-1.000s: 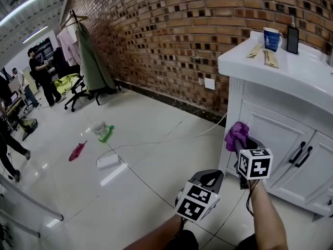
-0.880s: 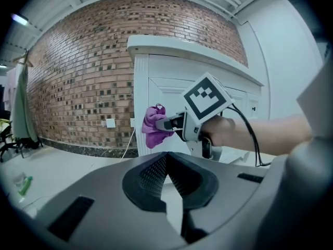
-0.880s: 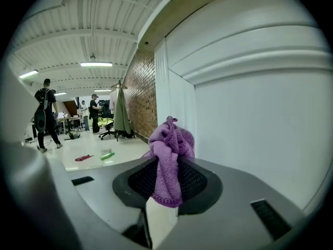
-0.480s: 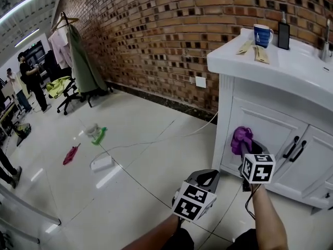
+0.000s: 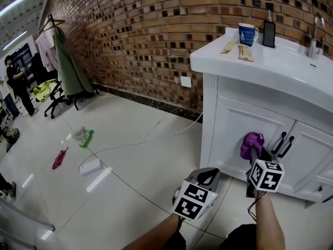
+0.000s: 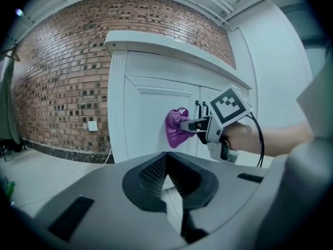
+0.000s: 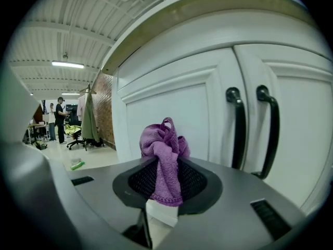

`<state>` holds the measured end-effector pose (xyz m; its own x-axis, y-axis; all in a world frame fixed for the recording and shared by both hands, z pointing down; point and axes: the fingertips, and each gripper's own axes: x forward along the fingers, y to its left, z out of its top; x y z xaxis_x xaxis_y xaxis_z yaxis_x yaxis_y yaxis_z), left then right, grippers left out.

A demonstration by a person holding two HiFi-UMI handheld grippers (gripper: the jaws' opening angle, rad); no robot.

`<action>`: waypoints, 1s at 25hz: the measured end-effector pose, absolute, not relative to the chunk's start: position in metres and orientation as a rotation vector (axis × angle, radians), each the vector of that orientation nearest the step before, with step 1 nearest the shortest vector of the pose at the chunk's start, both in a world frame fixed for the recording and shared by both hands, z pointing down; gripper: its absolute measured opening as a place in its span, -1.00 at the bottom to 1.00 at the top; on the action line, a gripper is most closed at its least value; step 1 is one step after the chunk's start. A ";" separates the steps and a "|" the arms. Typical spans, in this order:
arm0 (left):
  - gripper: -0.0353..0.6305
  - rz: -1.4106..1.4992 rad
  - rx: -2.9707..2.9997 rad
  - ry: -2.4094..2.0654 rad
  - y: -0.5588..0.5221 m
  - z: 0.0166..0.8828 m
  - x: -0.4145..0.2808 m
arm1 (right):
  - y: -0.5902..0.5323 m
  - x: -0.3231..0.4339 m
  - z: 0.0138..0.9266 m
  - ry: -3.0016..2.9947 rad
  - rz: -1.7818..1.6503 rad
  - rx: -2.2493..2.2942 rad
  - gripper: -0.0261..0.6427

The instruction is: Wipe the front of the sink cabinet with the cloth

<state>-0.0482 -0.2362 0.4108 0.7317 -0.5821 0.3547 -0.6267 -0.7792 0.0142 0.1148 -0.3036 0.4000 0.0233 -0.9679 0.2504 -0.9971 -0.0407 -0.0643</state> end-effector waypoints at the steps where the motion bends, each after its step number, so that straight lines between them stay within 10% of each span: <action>1: -0.88 0.507 2.800 -0.975 -0.236 0.411 -0.047 | -0.299 0.122 0.401 -2.059 0.341 2.169 -0.62; 25: -0.88 0.501 2.828 -0.841 -0.220 0.430 -0.006 | -0.203 0.186 0.398 -1.945 0.324 2.364 -0.62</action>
